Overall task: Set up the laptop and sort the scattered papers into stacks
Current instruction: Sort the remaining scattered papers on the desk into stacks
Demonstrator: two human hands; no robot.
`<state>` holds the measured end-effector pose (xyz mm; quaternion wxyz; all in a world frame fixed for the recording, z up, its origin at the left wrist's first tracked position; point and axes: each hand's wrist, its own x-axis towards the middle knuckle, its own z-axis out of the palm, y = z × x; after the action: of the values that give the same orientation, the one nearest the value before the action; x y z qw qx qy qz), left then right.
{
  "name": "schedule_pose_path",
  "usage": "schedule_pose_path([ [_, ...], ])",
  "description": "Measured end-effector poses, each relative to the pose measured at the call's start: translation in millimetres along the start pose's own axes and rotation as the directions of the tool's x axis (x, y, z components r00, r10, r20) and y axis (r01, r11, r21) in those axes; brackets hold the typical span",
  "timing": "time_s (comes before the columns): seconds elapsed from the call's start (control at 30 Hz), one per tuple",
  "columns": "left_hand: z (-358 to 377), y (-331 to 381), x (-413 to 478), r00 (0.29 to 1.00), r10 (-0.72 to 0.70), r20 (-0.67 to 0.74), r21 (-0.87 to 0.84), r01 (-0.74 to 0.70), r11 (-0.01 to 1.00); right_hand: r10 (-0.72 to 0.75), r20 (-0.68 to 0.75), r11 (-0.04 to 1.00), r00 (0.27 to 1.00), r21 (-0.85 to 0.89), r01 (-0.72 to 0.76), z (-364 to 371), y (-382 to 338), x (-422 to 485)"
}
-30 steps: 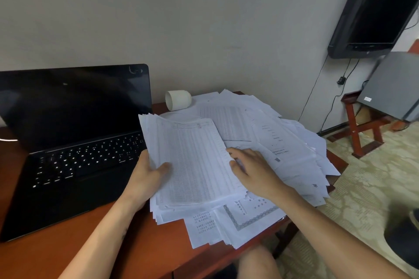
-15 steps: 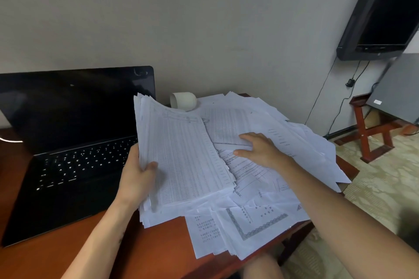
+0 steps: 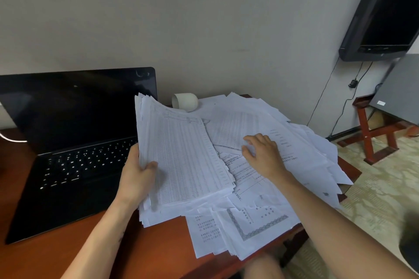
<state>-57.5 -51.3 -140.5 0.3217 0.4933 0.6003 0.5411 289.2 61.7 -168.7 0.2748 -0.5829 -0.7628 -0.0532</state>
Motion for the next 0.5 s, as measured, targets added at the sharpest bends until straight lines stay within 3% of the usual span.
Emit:
schedule_pose_path([
  [0.1,-6.0,-1.6,-8.3,1.0,0.001,-0.01,-0.02,-0.001,1.0,0.07,0.17,0.997,0.983,-0.03,-0.066,0.8,3.1,2.6],
  [0.17,-12.2,-5.2,-16.6,1.0,-0.001,-0.024,-0.023,0.0,1.0,0.088,0.191,0.996,0.978,-0.03,-0.083,1.6,4.6,4.3],
  [0.37,-24.1,-10.1,-36.7,0.996,0.007,-0.085,-0.014,-0.008,1.0,0.033,-0.016,0.998,0.999,0.049,-0.032,0.1,3.1,1.7],
  [0.5,-32.6,-10.5,-54.1,0.993,0.019,-0.119,-0.024,-0.022,0.999,0.065,-0.076,0.992,0.995,0.11,-0.056,-11.1,-1.0,-4.3],
])
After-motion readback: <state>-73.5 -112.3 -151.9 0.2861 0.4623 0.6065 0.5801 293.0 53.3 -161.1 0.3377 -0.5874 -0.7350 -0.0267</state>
